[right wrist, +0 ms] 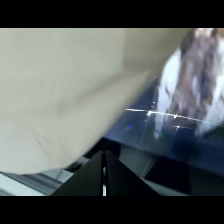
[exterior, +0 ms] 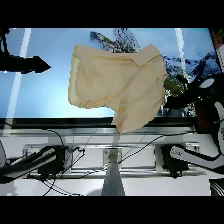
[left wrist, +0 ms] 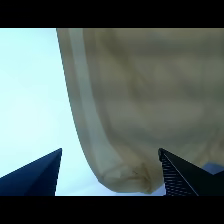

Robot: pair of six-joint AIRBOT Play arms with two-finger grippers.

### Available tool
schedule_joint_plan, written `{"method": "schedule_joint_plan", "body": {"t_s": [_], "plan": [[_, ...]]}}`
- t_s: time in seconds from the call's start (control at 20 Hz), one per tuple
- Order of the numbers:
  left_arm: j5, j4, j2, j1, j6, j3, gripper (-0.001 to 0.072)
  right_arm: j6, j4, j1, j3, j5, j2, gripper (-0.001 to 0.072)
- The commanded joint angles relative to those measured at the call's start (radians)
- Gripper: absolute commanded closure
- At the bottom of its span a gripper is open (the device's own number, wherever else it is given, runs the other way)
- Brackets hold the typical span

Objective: Fold the clothes and pants, and hang the long-sleeved shirts on hangers.

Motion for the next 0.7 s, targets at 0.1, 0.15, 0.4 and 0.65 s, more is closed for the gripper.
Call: {"method": "schedule_joint_plan", "body": {"t_s": [0.1,0.15,0.4,0.65], "plan": [[-0.002,-0.016,-0.004,0.0,0.001,-0.011,0.0011,0.063,0.162,-0.023,-0.257,-0.045,0.14,0.0266],[-0.002,-0.016,-0.004,0.0,0.001,-0.011,0.0011,0.084,0.175,-0.023,-0.284,-0.06,0.133,0.0267],[-0.002,-0.016,-0.004,0.0,0.0,-0.011,0.0011,0.153,0.267,-0.023,-0.318,-0.193,0.093,0.0268],[-0.002,-0.016,-0.005,0.0,0.0,-0.011,0.0011,0.156,0.322,-0.023,-0.318,-0.187,0.032,0.0371]]}}
